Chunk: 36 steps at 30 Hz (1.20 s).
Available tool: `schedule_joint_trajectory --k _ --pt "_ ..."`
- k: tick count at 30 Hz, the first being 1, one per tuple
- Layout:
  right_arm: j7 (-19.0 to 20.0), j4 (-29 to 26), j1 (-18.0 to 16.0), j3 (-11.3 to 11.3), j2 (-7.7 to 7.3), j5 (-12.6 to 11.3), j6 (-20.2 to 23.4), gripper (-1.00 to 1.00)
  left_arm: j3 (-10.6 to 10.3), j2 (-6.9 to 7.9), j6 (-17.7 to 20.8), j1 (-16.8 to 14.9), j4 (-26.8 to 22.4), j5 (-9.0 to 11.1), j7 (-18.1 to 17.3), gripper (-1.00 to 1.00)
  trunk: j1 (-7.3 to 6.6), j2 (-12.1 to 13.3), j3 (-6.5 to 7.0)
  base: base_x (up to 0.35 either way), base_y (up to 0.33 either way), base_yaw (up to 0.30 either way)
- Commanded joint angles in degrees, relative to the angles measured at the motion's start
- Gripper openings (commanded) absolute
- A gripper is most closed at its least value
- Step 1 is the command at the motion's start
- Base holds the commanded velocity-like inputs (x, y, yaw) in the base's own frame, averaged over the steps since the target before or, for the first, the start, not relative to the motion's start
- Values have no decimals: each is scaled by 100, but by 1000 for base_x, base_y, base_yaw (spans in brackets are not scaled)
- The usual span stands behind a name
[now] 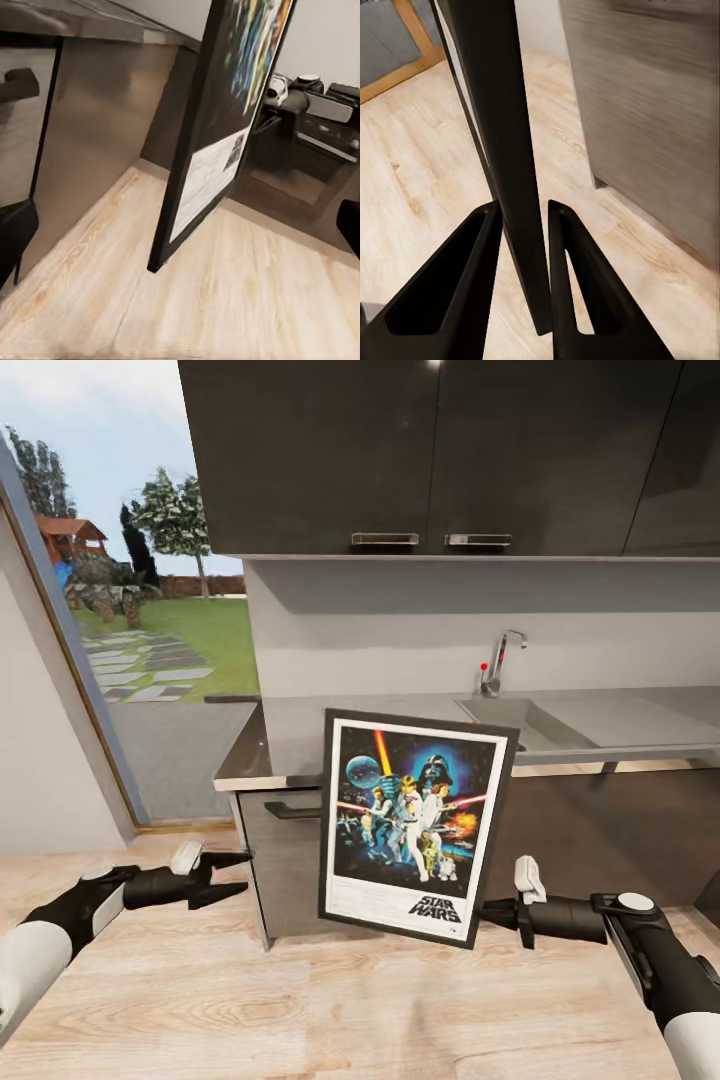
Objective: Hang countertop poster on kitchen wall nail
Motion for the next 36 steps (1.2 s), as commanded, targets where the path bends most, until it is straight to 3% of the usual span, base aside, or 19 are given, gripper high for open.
schedule_joint_trajectory --k 1,4,5,8,9,13,14,17,18,20,24,28,29,32,36 --pt "20 -7 -3 -16 4 7 70 -100 -46 -21 -200 -7 236 95 8 100 0 -4 -6 0 0 0" --pt "-21 -5 4 -15 4 -115 62 -100 -47 -150 -631 3 896 295 173 100 0 -4 -6 0 0 0" --pt "-35 -5 9 -12 3 -264 57 -100 -46 -241 -879 89 1128 443 473 100 0 -4 -6 0 0 0" --pt "-48 -4 14 -8 2 -501 49 -100 -44 -327 -1119 471 1337 653 1100 100 0 -4 -6 0 0 0" --pt "-51 -4 16 -6 0 -615 47 -100 -47 -365 -1213 783 1415 856 1485 100 0 -4 -6 0 0 0" --pt "-52 -9 18 -5 -2 -745 49 -100 -50 -448 -1331 1275 1498 1534 1925 100 0 -4 -6 0 0 0" --pt "-50 -11 18 -4 -2 -779 50 -100 -52 -484 -1363 1471 1519 1921 2028 100 0 -4 -6 0 0 0" --pt "-44 -23 19 -4 -3 -813 52 -100 -55 -516 -1392 1812 1537 2341 2117 100 0 -4 -6 0 0 0" --pt "-39 -34 19 -4 -3 -826 55 -100 -54 -529 -1405 2063 1543 2511 2150 100 0 -4 -6 0 0 0" --pt "-29 -45 19 -3 -3 -837 61 -100 -44 -536 -1415 2402 1549 2666 2180 100 0 -4 -6 0 0 0" --pt "-14 -60 19 -3 -3 -848 64 -100 -15 -540 -1411 2673 1555 2775 2204 100 0 -4 -6 0 0 0" --pt "161 -70 19 -7 -5 -849 69 -100 11 -518 -1408 2960 1557 3109 2216 100 0 -4 -6 0 0 0" --pt "397 -80 19 -8 -11 -848 94 -100 4 -499 -1405 3182 1556 3762 2234 100 0 -4 -6 0 0 0" --pt "455 -83 19 -1 -9 -842 103 -100 7 -497 -1399 3243 1555 3943 2245 100 0 -4 -6 0 0 0" --pt "458 -83 19 13 -4 -840 108 -100 16 -490 -1384 3273 1557 3977 2253 100 0 -4 -6 0 0 0"
